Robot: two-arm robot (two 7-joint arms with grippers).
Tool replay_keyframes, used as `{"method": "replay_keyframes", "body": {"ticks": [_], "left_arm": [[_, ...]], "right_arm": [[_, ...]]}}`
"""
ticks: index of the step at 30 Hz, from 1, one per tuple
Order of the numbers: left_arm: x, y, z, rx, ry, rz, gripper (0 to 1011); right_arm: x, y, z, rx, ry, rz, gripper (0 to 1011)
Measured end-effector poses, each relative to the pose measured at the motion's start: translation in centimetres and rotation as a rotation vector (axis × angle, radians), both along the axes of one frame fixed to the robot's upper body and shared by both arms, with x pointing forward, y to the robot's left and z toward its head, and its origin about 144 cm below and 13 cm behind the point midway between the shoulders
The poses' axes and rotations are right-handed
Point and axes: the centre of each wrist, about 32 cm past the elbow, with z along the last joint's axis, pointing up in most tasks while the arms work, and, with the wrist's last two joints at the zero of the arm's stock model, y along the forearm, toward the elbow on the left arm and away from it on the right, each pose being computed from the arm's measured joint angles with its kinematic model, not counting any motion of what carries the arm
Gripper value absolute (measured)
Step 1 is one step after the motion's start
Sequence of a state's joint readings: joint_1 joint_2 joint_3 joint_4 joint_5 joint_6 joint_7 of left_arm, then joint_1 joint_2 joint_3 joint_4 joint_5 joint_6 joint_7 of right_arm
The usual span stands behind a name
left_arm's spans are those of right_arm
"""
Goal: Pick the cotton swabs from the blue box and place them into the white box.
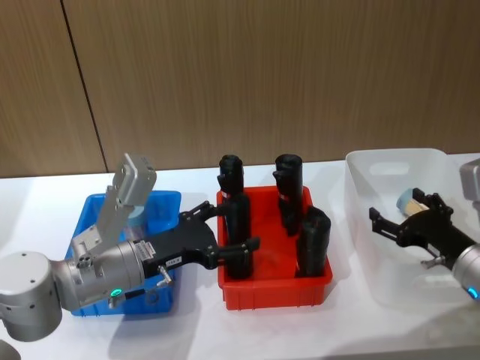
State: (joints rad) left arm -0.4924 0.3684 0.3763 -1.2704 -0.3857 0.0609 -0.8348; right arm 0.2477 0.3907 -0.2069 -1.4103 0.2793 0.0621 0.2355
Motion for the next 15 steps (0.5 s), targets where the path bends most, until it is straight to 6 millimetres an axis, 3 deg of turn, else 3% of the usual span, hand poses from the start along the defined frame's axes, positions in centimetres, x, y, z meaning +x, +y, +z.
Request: {"method": "replay_keyframes", "body": {"ticks": [15], "left_arm": [[-1.8, -1.6, -0.5, 0.026, -0.05, 0.138, 1004]], "right_arm": [[-4.1, 3.6, 0.1, 0.062, -0.055, 0.001, 1002]]}}
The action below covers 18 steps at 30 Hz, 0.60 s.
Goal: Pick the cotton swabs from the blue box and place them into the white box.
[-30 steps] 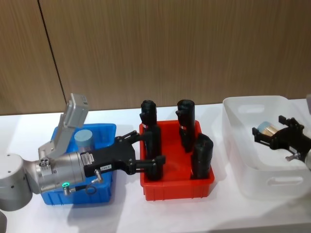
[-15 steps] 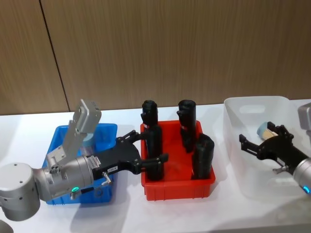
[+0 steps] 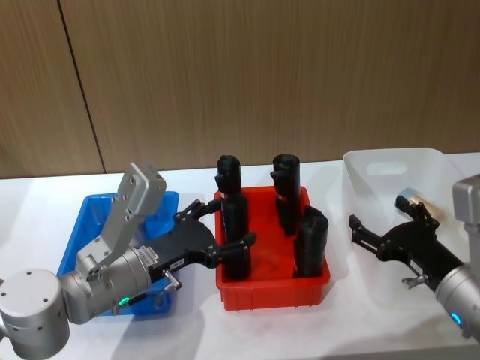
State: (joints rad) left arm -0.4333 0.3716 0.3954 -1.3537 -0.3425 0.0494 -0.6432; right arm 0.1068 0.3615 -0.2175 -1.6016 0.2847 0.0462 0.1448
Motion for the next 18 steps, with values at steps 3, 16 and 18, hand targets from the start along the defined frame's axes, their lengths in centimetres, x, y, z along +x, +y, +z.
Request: {"method": "replay_keyframes", "body": {"ticks": [3, 16, 18], "left_arm": [[-0.4, -0.3, -0.1, 0.004, -0.011, 0.028, 1003], [-2.1, -1.7, -0.4, 0.014, -0.061, 0.15, 1004], [-2.5, -1.9, -0.5, 0.015, -0.07, 0.173, 1004]], "right_arm": [[-1.1, 0.8, 0.1, 0.019, -0.013, -0.002, 1001], [-3.7, 2.6, 0.7, 0.066, -0.042, -0.01, 1002], [-3.8, 2.6, 0.7, 0.067, -0.042, -0.011, 1001]]}}
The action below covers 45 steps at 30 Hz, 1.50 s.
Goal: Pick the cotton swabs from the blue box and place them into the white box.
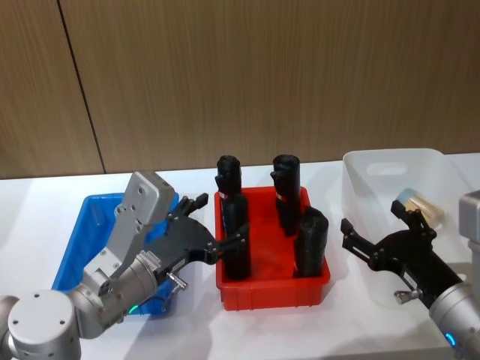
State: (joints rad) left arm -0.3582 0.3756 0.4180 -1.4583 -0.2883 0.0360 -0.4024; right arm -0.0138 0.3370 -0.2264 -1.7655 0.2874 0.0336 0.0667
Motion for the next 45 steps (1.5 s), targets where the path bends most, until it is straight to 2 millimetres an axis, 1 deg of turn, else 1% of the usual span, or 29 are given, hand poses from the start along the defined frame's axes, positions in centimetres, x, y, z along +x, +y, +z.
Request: {"method": "replay_keyframes", "body": {"ticks": [28, 34, 45], "left_arm": [[-4.0, -2.7, -0.4, -0.014, -0.117, 0.254, 1004], [-4.4, -2.9, -0.4, -0.018, -0.128, 0.276, 1004], [-4.4, -2.9, -0.4, -0.019, -0.129, 0.279, 1004]], "right_arm": [[0.0, 0.0, 0.0, 0.0, 0.0, 0.0, 1002], [0.0, 0.0, 0.0, 0.0, 0.0, 0.0, 1001], [0.0, 0.0, 0.0, -0.001, 0.0, 0.002, 1002]]}}
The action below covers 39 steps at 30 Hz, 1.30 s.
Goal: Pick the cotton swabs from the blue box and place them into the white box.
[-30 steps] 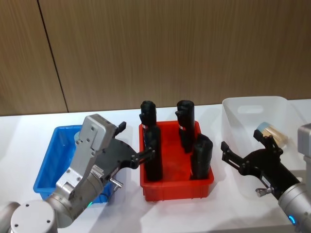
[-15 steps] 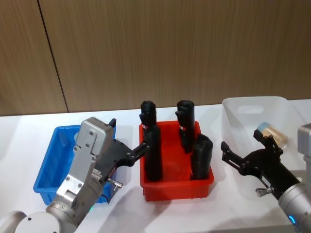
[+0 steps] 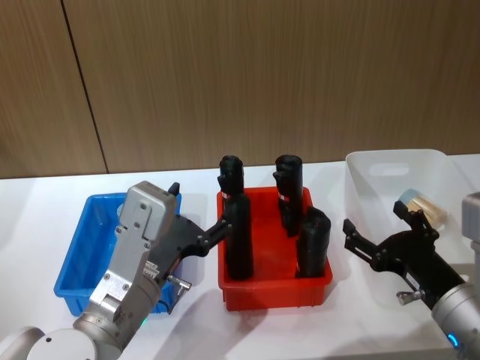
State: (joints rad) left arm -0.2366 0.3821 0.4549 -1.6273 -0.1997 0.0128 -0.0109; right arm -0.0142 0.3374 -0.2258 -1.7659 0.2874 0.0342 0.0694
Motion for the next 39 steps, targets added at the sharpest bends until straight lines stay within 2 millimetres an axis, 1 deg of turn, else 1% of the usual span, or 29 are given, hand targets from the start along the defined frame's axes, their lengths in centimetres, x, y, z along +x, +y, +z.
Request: {"method": "replay_keyframes", "body": {"ticks": [8, 16, 18, 29, 39], "left_arm": [[0.0, 0.0, 0.0, 0.0, -0.001, 0.0, 1004], [0.0, 0.0, 0.0, -0.001, 0.0, 0.001, 1004], [0.0, 0.0, 0.0, -0.001, 0.0, 0.001, 1004], [0.0, 0.0, 0.0, 0.0, 0.001, 0.001, 1004], [0.0, 0.0, 0.0, 0.0, 0.001, 0.001, 1004]], "right_arm": [[0.3, -0.2, 0.0, 0.0, 0.016, 0.028, 1002], [1.2, -0.5, -0.1, -0.004, 0.052, 0.079, 1002], [1.8, -0.6, -0.2, -0.007, 0.069, 0.101, 1001], [3.9, -0.7, -0.5, -0.008, 0.115, 0.156, 1001], [6.1, -0.2, -0.9, -0.017, 0.153, 0.205, 1002]]}}
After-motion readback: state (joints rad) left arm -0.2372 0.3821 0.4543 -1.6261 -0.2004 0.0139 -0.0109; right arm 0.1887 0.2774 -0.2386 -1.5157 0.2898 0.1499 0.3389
